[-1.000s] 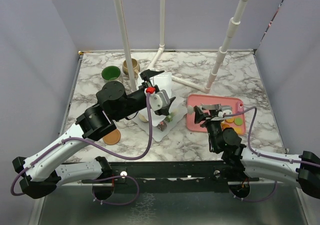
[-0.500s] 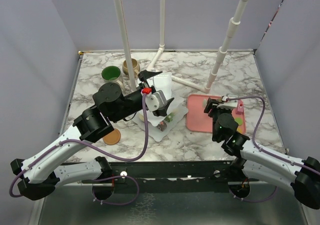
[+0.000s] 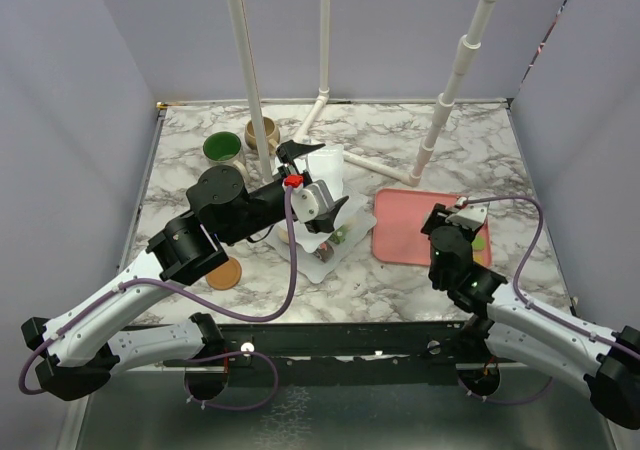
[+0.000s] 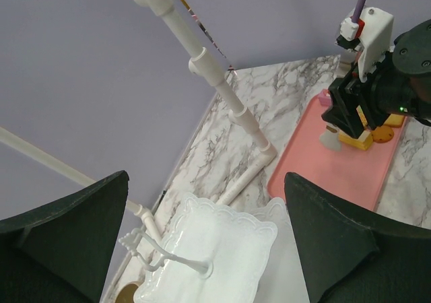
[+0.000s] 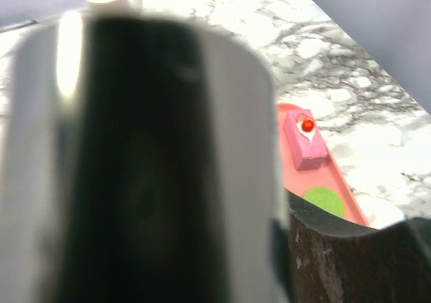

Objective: Serve the afternoon tea
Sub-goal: Pick up the desert from the tray.

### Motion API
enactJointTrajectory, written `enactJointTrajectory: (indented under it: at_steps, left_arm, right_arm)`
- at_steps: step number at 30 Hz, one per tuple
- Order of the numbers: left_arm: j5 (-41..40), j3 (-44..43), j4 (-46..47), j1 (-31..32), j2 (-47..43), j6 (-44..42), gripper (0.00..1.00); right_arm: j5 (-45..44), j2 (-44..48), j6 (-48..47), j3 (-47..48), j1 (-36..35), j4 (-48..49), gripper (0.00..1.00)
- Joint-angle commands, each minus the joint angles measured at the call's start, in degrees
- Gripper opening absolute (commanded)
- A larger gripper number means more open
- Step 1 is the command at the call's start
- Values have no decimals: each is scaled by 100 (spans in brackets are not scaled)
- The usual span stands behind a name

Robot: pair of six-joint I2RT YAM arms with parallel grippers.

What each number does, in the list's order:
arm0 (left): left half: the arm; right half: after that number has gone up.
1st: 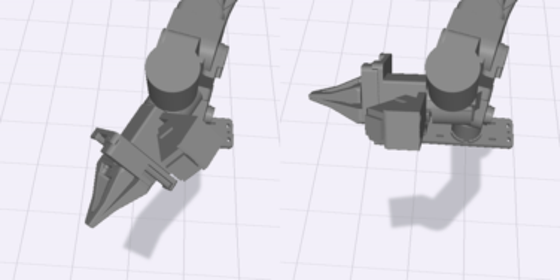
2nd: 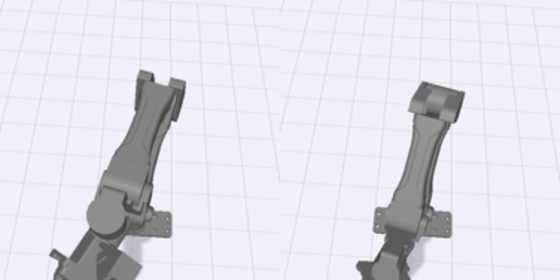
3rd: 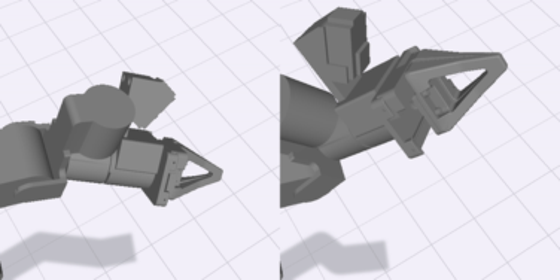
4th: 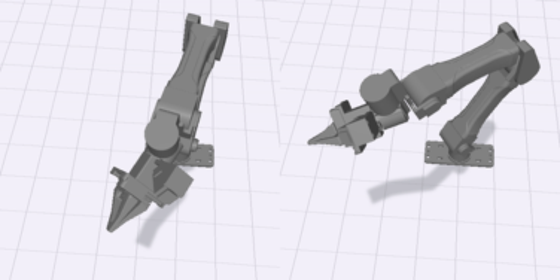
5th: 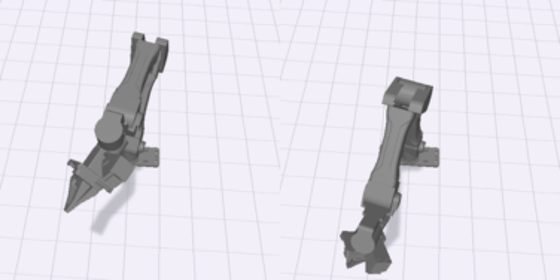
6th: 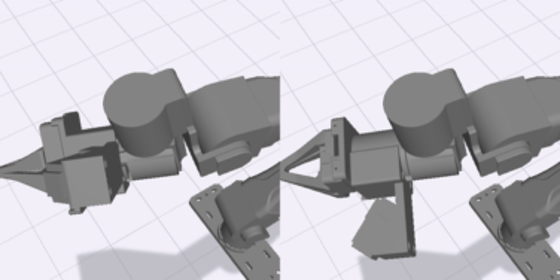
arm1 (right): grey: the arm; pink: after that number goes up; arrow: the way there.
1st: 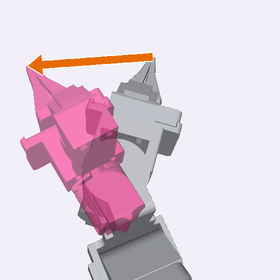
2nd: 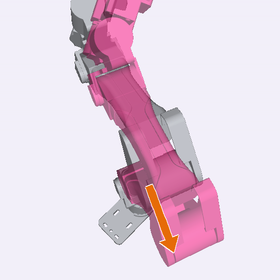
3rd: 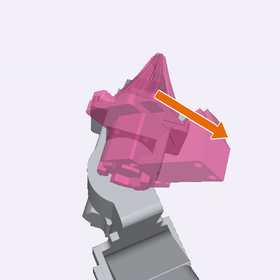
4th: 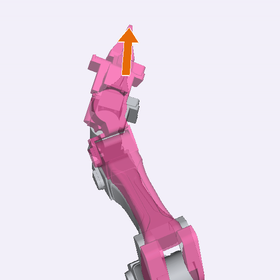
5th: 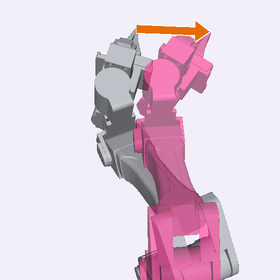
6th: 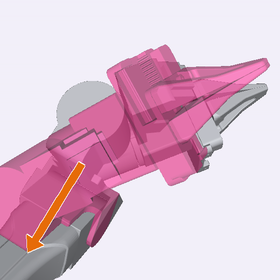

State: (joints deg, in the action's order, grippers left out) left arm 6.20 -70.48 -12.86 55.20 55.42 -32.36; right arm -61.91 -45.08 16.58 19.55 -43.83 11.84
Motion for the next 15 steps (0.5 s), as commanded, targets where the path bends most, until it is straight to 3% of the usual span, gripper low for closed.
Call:
enactJointTrajectory:
  at_steps: [1,8,15]
  left_arm:
    - [-48,-19,64,-18,-44,81,99]
    - [-40,-10,65,-18,-61,81,99]
    - [-42,8,69,-17,-75,64,99]
  right_arm:
    - [-625,-216,528,80,113,-522,61]
    - [-836,-230,915,-39,200,-683,60]
    - [-539,-318,781,-122,360,-221,55]
